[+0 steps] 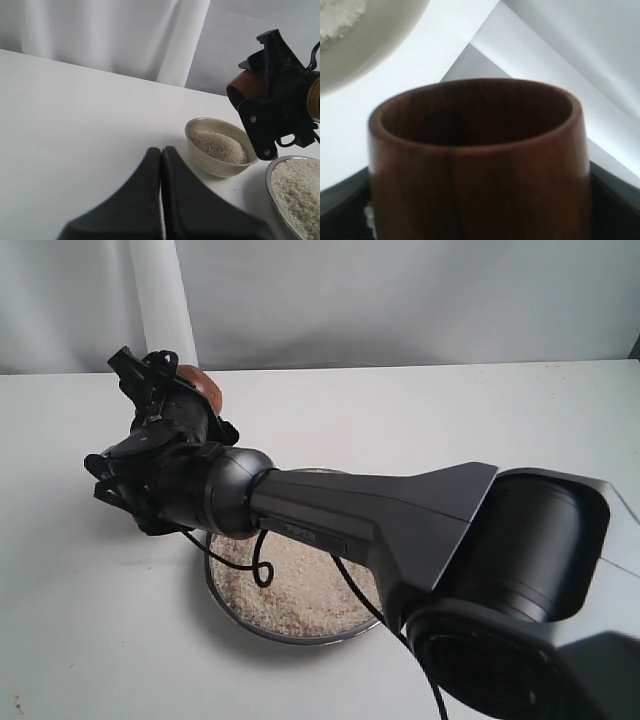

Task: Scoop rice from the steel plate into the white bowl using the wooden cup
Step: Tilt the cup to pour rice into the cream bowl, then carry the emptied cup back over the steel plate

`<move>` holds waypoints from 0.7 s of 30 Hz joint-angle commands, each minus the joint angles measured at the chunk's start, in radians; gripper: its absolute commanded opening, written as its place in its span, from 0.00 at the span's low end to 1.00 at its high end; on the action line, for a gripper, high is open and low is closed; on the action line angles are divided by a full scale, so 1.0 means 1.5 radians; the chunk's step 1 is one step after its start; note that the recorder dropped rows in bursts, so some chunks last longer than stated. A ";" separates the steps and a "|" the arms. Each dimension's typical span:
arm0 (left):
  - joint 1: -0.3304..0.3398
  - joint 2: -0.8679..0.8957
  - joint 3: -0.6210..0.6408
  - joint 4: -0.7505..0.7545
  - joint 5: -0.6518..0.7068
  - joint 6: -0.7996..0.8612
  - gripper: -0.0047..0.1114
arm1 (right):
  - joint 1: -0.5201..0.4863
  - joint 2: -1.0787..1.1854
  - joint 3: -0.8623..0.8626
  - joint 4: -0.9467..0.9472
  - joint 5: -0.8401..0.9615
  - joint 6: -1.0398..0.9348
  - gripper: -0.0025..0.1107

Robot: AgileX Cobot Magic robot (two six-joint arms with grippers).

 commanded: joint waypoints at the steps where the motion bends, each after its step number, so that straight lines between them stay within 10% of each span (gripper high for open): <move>1: -0.004 -0.002 -0.001 -0.002 -0.007 -0.002 0.04 | -0.001 -0.014 -0.005 -0.017 0.007 0.052 0.02; 21: -0.004 -0.002 -0.001 -0.002 -0.007 -0.002 0.04 | -0.071 -0.228 -0.005 0.625 0.075 -0.026 0.02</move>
